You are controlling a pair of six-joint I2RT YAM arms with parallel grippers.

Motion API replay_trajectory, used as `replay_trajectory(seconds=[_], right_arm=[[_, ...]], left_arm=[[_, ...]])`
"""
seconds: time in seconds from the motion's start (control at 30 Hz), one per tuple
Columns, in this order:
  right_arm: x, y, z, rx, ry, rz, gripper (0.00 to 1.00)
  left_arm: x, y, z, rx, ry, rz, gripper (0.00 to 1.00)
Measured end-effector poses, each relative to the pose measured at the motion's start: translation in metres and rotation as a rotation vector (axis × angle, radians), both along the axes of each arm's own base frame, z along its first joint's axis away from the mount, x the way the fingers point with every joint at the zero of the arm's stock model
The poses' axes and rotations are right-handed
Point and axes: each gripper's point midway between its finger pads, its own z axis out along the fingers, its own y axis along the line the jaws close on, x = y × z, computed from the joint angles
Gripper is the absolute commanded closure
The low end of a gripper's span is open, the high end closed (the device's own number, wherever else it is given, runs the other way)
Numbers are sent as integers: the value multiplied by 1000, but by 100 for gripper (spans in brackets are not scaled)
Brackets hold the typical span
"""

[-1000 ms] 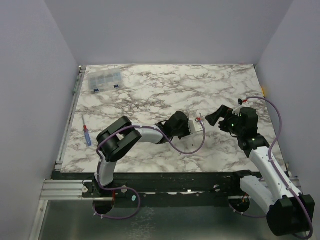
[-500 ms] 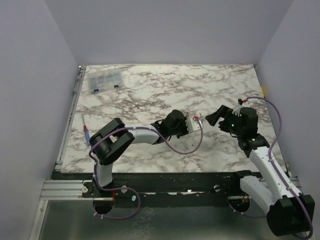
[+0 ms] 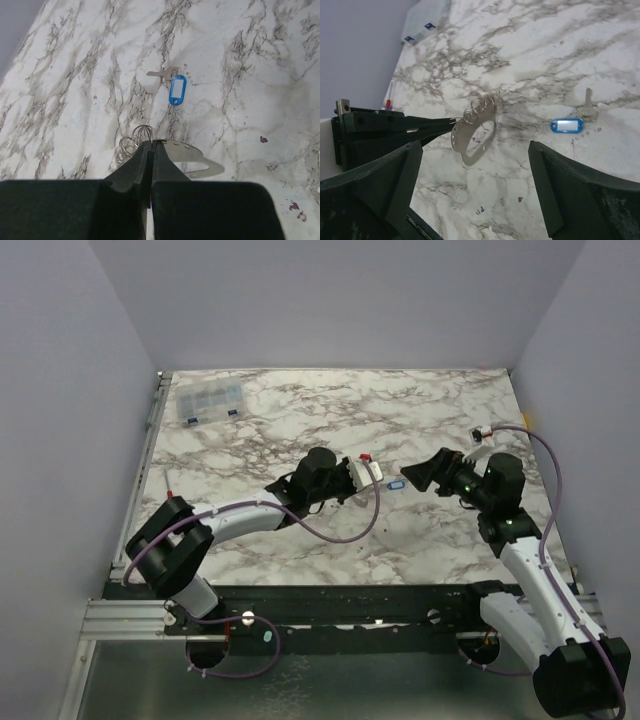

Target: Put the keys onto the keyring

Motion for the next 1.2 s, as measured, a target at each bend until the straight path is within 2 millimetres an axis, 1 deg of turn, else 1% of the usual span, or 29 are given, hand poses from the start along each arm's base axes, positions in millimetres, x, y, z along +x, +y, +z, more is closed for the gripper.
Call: replay_trajectory(seconds=[0.1,0.17,0.23,0.37,0.43,0.5,0.57,0.67,0.77,0.83,0.93,0.97,1.03,1.13,1.2], right_arm=[[-5,14,18,27,-78,101,1],[-10,24,32,50,-139,182,2],[-16,34,47,71,-206,258,3],[-33,49,78,118,-373,399,4],[-44,53,85,140,-447,455,6],[-54,57,85,162,-495,500,9],[-61,60,85,181,-522,544,12],[-67,64,88,194,-564,587,16],[-73,69,92,199,-608,631,19],[-79,77,93,201,-625,673,21],[-88,95,93,187,-646,756,22],[-91,102,95,176,-661,785,23],[-93,110,99,153,-694,813,27],[-93,118,100,117,-740,838,39],[-90,123,94,100,-743,847,40]], left_arm=[[-7,10,20,-42,-10,6,100],[-12,15,40,-80,-19,3,100],[-16,21,64,-120,-39,-1,100],[-27,36,106,-190,-79,-19,100],[-35,44,121,-219,-96,-37,100],[-46,50,128,-237,-102,-61,100],[-58,55,130,-246,-97,-88,100],[-75,64,129,-259,-87,-124,100],[-90,71,126,-274,-79,-155,100],[-97,74,121,-281,-69,-168,100],[-106,78,111,-290,-43,-186,100],[-108,79,109,-293,-38,-192,100],[-113,79,107,-301,-25,-206,100],[-118,78,111,-322,-19,-227,100],[-122,77,117,-344,-21,-245,100]])
